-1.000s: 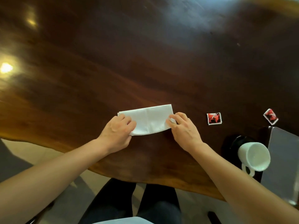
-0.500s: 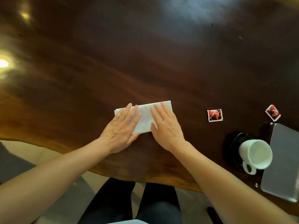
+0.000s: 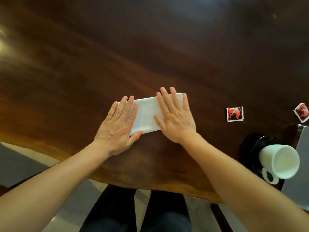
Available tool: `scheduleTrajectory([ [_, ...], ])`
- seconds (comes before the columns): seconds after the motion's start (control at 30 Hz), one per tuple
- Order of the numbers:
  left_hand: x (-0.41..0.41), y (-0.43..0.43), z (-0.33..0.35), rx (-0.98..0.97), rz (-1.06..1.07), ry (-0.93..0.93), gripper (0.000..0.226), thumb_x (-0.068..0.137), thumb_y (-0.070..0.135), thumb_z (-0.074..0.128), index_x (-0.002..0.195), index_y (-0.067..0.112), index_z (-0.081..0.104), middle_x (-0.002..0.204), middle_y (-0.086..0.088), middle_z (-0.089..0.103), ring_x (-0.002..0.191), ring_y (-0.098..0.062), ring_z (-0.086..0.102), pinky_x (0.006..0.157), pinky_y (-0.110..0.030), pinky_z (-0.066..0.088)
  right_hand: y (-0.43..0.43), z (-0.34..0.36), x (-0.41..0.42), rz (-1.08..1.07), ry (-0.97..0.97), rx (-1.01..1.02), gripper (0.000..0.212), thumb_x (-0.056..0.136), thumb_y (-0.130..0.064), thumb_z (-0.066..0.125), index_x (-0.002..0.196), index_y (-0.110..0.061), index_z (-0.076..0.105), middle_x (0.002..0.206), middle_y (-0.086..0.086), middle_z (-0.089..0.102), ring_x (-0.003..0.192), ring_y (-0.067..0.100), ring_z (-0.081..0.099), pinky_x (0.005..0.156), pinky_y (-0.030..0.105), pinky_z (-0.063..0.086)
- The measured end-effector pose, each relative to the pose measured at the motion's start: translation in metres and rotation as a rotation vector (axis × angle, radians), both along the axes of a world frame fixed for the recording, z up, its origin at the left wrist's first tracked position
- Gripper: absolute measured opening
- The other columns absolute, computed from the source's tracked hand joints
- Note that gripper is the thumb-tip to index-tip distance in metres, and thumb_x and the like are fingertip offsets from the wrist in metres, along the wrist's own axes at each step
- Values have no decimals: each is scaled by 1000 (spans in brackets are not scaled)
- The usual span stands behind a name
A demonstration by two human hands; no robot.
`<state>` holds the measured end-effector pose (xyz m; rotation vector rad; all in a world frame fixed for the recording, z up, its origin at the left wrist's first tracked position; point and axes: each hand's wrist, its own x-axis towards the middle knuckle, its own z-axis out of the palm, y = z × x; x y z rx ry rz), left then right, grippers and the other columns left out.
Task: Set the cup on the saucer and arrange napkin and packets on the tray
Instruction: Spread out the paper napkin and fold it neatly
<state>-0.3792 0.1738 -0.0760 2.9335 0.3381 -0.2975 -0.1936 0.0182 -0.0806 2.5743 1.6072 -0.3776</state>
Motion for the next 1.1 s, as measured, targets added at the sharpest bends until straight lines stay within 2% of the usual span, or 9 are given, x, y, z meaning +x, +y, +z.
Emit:
scheduleTrajectory([
  [0.3,-5,-6,5,9,32,84,89,97,67,5,157,4,-14,166,-17,-17,154,-33,-15,126,-48,2,-29,14,59,-52,72,-178,65,98,-64,-3,151,-34,-24,163,-12,-24,148,20,-29,119,56,-13],
  [0.47,-18,-15,16,2,-19,188,97,92,75,-1,156,4,-17,164,-21,-23,151,-37,-22,125,-51,0,-3,24,70,-181,-9,-262,79,94,-72,9,155,-28,-14,166,-2,-17,150,33,-20,111,63,-17],
  [0.53,-27,-14,22,7,-91,221,97,92,77,2,158,6,-9,165,-21,-19,151,-38,-22,125,-51,0,10,29,65,-272,-19,-287,78,96,-68,21,156,-26,-8,166,4,-13,150,40,-13,112,67,-9],
  [0.6,-36,-11,28,1,-152,235,95,93,77,8,159,10,-2,166,-19,-13,152,-37,-20,123,-50,-2,22,35,52,-384,10,-258,75,99,-59,32,157,-24,0,167,10,-4,150,43,1,114,68,8],
  [0.7,-48,-13,35,-20,-222,277,92,93,78,8,160,16,1,166,-16,-14,152,-35,-22,125,-48,-6,37,42,33,-583,76,-131,69,99,-51,47,155,-19,23,162,14,20,143,43,23,108,58,32],
  [0.8,-57,-23,42,-65,-247,333,91,90,80,6,160,23,-5,165,-14,-20,149,-36,-28,120,-47,-11,47,47,25,-670,53,-33,57,92,-50,62,135,-15,48,147,14,38,127,40,40,92,47,46],
  [0.9,-61,-37,48,-127,-264,396,89,87,82,3,157,31,-17,163,-9,-31,146,-38,-34,117,-49,-15,55,49,23,-770,152,43,51,87,-47,71,121,-14,52,144,15,38,117,40,46,72,38,46],
  [1.03,-55,-56,51,-179,-284,474,84,87,82,7,152,39,-25,158,1,-37,149,-40,-25,120,-57,-2,64,51,16,-844,244,145,51,85,-41,75,120,-13,50,143,18,38,106,36,57,70,34,47],
  [1.1,-51,-59,53,-179,-290,484,82,89,79,12,152,40,-25,160,3,-35,151,-41,-20,120,-59,4,65,51,14,-843,281,197,46,86,-38,75,117,-14,51,128,15,48,98,30,61,67,31,46],
])
